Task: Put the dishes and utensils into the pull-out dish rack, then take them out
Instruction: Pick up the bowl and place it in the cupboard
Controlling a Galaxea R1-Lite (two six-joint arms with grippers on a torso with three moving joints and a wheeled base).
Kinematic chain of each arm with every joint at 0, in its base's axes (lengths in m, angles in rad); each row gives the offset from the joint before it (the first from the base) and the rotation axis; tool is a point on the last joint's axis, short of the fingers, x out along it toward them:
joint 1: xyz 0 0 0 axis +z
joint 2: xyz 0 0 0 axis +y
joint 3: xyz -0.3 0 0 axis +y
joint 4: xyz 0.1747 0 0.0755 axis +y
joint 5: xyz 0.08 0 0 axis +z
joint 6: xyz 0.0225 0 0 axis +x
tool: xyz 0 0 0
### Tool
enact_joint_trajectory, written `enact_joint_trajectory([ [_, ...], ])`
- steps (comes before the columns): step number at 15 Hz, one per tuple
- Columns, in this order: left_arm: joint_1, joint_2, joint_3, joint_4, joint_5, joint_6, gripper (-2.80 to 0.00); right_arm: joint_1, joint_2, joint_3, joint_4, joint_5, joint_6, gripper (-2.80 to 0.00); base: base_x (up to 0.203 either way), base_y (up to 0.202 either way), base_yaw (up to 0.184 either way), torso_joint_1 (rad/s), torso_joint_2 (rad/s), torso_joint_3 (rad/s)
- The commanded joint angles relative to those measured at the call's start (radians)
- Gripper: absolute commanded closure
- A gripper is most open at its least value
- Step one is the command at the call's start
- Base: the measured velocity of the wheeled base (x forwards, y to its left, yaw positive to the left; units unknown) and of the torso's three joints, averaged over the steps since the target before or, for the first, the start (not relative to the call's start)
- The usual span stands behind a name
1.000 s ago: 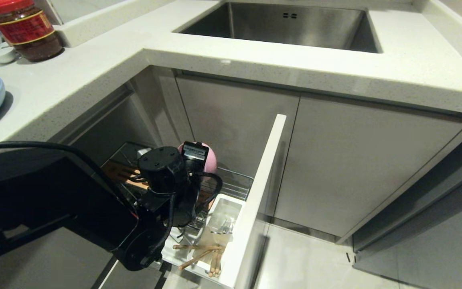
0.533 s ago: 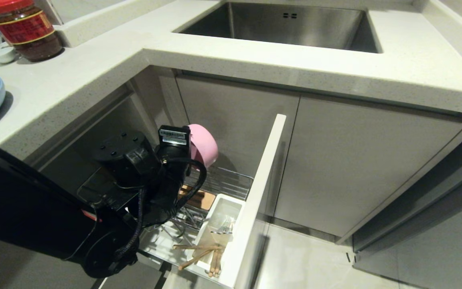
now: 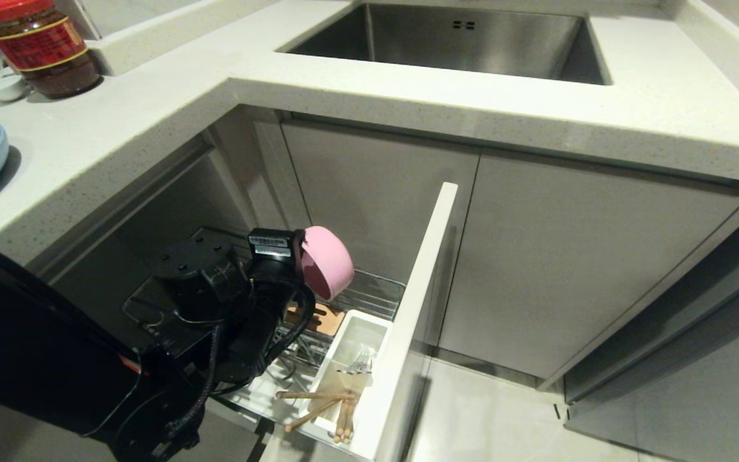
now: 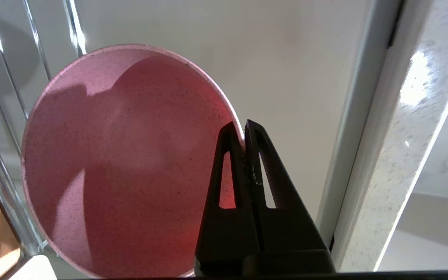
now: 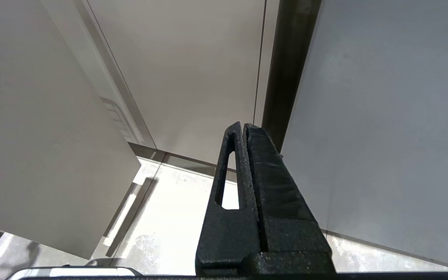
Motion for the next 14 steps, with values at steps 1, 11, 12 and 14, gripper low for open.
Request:
enact_joint_trajectory([
  [1, 0.015, 0.022, 0.002, -0.051, -0.023, -0.015, 0.0, 0.0, -0.001, 0.026, -0.001, 0.0, 0.0, 0.0, 0.0, 0.0, 0.0, 0.0, 0.0, 0.0],
  [11, 0.047, 0.106, -0.015, -0.115, -0.064, -0.017, 0.0, 0.0, -0.001, 0.026, -0.001, 0.0, 0.0, 0.0, 0.0, 0.0, 0.0, 0.0, 0.0, 0.0],
  [12, 0.047, 0.114, -0.015, -0.115, -0.064, -0.025, 0.0, 0.0, -0.001, 0.026, 0.0, 0.0, 0.0, 0.0, 0.0, 0.0, 0.0, 0.0, 0.0, 0.0],
  [14, 0.047, 0.126, -0.015, -0.115, -0.064, -0.032, 0.0, 0.0, -0.001, 0.026, -0.001, 0.0, 0.0, 0.0, 0.0, 0.0, 0.0, 0.0, 0.0, 0.0],
])
